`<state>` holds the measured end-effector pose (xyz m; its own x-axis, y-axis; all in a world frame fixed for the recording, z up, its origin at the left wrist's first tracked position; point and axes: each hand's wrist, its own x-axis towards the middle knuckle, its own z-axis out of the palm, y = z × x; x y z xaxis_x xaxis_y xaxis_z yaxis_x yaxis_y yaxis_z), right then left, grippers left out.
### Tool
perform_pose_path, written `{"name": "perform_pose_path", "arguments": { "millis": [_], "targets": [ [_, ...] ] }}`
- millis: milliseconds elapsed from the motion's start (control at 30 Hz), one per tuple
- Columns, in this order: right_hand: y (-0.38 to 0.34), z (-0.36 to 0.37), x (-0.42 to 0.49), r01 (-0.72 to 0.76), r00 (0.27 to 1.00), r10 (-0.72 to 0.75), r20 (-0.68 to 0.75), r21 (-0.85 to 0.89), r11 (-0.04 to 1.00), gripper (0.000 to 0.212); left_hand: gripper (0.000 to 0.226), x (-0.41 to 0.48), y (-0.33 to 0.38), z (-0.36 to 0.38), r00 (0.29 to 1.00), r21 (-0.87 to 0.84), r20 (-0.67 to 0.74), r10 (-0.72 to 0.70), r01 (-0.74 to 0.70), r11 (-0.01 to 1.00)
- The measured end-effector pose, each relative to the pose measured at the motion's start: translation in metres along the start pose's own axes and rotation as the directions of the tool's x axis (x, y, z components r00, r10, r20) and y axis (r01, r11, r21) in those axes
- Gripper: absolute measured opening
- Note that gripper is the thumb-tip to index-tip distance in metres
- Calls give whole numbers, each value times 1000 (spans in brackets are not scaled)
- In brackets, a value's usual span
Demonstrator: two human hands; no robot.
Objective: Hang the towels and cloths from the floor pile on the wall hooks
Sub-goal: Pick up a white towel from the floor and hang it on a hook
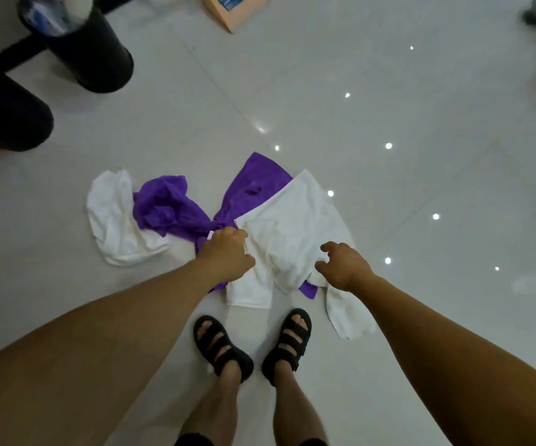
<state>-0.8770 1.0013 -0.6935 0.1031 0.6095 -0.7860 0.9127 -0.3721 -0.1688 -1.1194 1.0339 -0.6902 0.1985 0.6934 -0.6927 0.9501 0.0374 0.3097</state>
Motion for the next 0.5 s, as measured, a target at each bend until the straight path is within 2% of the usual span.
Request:
{"name": "perform_pose_path", "arguments": {
  "millis": [67, 167, 300, 500],
  "targets": [
    [28, 34, 44, -50, 999, 50, 3, 29, 998, 54, 48, 41, -1, 43, 1000, 14, 23, 11, -11, 1000],
    [72, 86, 107, -137, 991, 137, 6, 66, 988, 47, 54, 97, -5, 111, 997, 11, 72, 18, -19, 1000],
    [123, 148, 174, -252, 967, 254, -7, 93, 963, 40, 54, 147, -16, 188, 997, -40, 62, 42, -40, 998],
    [150, 206, 235, -328, 942, 331, -55, 55, 943, 30, 51, 174, -46, 241, 998, -102, 46, 36, -31, 994]
  ]
}}
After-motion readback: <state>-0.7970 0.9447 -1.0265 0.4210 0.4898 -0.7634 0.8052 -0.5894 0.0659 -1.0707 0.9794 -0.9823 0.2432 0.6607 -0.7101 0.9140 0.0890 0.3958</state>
